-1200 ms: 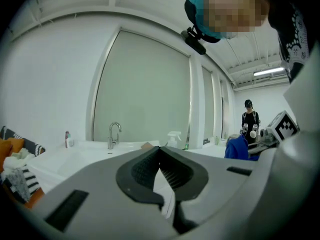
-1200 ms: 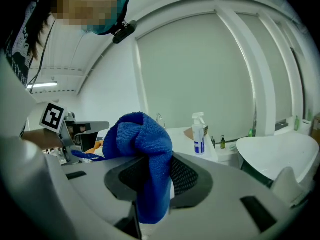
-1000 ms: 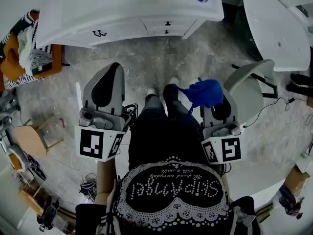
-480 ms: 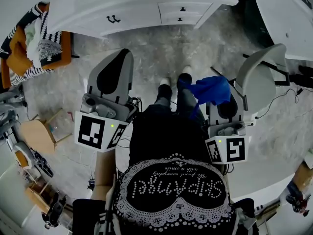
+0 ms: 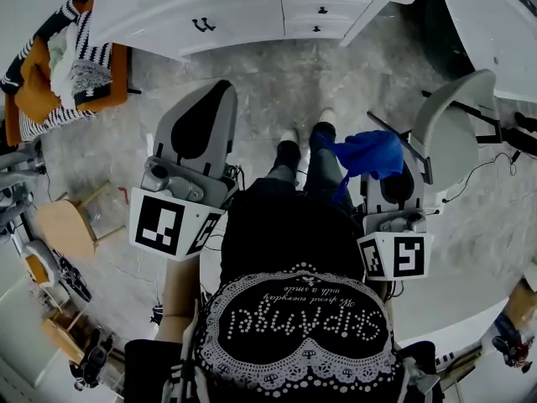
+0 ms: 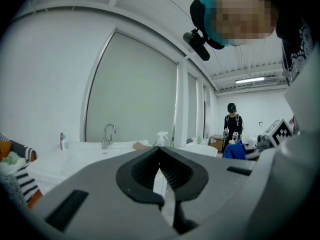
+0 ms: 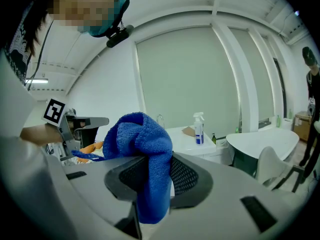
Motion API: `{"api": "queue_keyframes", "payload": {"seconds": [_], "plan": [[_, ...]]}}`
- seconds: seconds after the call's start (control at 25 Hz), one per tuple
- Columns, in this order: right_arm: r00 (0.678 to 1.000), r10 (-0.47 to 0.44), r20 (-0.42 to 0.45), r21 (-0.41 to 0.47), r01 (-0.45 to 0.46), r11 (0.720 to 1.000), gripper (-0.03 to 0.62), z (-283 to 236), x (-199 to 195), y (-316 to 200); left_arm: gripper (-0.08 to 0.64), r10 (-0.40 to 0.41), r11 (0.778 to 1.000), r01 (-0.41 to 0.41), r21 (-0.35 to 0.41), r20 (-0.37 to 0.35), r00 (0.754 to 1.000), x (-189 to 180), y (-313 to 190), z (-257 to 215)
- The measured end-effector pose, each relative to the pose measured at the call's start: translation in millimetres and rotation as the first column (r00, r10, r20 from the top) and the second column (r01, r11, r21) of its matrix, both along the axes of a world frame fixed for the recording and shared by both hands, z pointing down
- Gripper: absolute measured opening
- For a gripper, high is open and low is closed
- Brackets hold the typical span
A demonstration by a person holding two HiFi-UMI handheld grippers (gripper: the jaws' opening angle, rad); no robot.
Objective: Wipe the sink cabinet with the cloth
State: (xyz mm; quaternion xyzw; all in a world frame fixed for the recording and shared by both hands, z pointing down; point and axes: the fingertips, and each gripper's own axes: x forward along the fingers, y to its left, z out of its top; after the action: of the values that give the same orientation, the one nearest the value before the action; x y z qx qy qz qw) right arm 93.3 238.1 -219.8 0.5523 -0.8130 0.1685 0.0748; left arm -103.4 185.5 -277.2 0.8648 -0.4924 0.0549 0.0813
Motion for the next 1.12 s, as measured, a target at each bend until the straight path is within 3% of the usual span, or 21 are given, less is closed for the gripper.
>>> {"api": "queue_keyframes", "payload": {"seconds": [0.44, 1.12], "plan": [[0.998, -0.03, -0.061, 0.015, 0.031, 0.999, 0.115, 0.8, -13.8, 9.6, 0.003, 0.011, 1.0, -0.011, 0.004, -0.015, 1.0, -9.2, 7.1, 0.4], [0.996, -0.054, -0.073, 0.038, 0.057, 0.998, 0.115, -5.3, -36.2, 15.0, 0.003, 0.0, 1.0, 0.001, 0.019, -0.037, 0.999, -26.7, 12.1, -3.4]]}}
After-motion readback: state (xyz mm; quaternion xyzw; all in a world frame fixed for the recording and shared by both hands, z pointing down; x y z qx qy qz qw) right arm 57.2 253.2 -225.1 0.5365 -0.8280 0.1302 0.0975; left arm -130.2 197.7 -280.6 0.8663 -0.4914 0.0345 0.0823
